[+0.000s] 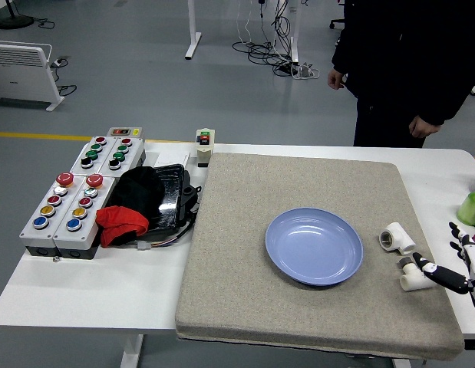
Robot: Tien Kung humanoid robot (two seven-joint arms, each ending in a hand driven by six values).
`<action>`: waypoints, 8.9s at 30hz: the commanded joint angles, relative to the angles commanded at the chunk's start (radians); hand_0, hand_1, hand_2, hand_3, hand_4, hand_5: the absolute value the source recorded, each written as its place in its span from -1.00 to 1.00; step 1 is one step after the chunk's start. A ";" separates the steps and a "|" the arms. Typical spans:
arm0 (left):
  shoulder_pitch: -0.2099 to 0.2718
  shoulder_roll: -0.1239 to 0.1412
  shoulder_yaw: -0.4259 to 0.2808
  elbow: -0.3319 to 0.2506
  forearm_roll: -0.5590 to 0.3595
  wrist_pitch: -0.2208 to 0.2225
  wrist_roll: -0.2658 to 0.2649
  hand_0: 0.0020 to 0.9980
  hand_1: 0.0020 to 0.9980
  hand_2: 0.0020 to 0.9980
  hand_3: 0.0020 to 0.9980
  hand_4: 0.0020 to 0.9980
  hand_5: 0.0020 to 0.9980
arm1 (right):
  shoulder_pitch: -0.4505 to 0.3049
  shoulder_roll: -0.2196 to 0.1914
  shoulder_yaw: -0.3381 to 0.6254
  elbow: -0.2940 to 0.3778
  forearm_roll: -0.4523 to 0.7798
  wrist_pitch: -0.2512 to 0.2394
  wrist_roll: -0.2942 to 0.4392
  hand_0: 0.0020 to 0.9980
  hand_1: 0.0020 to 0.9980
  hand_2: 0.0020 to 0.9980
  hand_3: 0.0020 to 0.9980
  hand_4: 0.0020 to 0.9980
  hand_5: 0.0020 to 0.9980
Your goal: Pick pipe place plate twice
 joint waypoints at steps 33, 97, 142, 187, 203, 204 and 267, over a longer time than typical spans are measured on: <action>0.000 0.000 0.006 -0.001 -0.007 0.000 0.001 0.39 0.34 0.37 0.24 -0.43 1.00 | 0.026 0.033 -0.043 -0.168 -0.086 -0.112 0.081 -0.10 0.10 0.30 0.51 0.24 -0.57; 0.006 0.000 0.009 -0.003 -0.017 0.001 0.001 0.40 0.33 0.36 0.24 -0.43 1.00 | 0.241 0.047 -0.373 -0.101 -0.252 -0.032 -0.028 1.00 0.90 1.00 0.96 0.51 -0.31; 0.007 -0.003 -0.012 -0.001 0.010 0.003 0.013 0.39 0.33 0.37 0.24 -0.43 1.00 | 0.409 0.022 -0.256 -0.554 -0.241 -0.026 0.038 -0.20 -0.01 0.07 0.22 -0.12 -0.64; 0.014 0.000 0.001 -0.003 -0.011 0.003 0.005 0.39 0.33 0.37 0.24 -0.43 1.00 | 0.558 0.107 -0.546 -0.482 -0.169 0.018 0.112 1.00 0.92 1.00 1.00 0.58 -0.22; 0.015 0.000 -0.008 -0.002 0.003 0.006 0.008 0.40 0.33 0.37 0.24 -0.42 1.00 | 0.448 0.070 -0.287 -0.310 0.038 -0.119 0.197 1.00 0.87 1.00 1.00 0.49 -0.19; 0.015 0.000 -0.008 -0.002 0.003 0.006 0.008 0.40 0.33 0.37 0.24 -0.42 1.00 | 0.443 0.068 -0.263 -0.301 0.077 -0.120 0.203 1.00 0.87 1.00 1.00 0.49 -0.19; 0.006 0.007 -0.024 -0.001 0.003 0.001 0.001 0.39 0.34 0.37 0.23 -0.49 1.00 | 0.166 0.080 0.204 -0.090 1.010 0.009 0.158 0.82 0.65 0.88 0.75 0.27 0.41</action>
